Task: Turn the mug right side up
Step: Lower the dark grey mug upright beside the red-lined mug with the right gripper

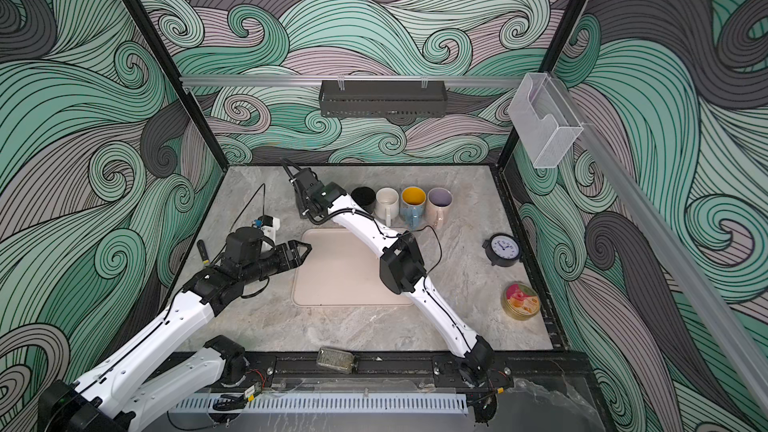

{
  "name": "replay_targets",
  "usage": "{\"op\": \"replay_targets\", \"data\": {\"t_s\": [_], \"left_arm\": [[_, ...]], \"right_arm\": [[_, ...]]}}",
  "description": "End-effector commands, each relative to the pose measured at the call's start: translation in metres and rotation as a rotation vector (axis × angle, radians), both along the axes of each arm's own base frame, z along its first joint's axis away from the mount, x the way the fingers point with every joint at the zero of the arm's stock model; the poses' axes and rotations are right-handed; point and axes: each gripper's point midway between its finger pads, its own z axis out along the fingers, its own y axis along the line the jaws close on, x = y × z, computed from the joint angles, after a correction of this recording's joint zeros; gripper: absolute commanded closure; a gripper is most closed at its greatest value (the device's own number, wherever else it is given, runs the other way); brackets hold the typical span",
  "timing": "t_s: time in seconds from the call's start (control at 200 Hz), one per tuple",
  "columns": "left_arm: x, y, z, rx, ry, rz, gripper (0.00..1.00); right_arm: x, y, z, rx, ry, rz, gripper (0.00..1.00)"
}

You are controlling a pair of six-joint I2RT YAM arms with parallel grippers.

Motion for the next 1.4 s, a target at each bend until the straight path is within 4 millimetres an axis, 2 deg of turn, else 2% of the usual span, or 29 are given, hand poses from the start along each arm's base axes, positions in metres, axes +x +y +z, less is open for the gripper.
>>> {"op": "replay_targets", "data": {"t_s": [0.0,0.155,0.345,0.785,1.066,1.246,1.396], "left_arm": [[-0.003,-0.004,0.005,0.005,-0.017,-0.037,0.22],[-0.001,-0.006,0.006,0.0,-0.018,-0.041,0.22],[-0.001,-0.005,0.004,0.001,-0.014,-0.036,0.22],[0.001,-0.006,0.002,0.006,-0.014,-0.038,0.22],[0.001,-0.006,0.001,0.001,-0.011,-0.035,0.22],[0.002,-0.007,0.001,-0.001,-0.012,-0.034,0.22],[0.002,-0.007,0.001,-0.001,-0.012,-0.035,0.22]], "right_arm": [[0.011,0.007,0.03,0.056,-0.082,-0.016,1.0],[0.013,0.005,0.019,0.024,-0.086,-0.021,1.0],[0.014,0.002,-0.003,-0.014,-0.067,-0.029,1.0],[0.018,-0.009,-0.025,-0.067,-0.056,-0.069,1.0],[0.019,-0.018,-0.031,-0.101,-0.056,-0.092,1.0],[0.017,-0.019,-0.027,-0.093,-0.05,-0.1,1.0],[0.017,-0.02,-0.02,-0.08,-0.053,-0.111,0.81]]}}
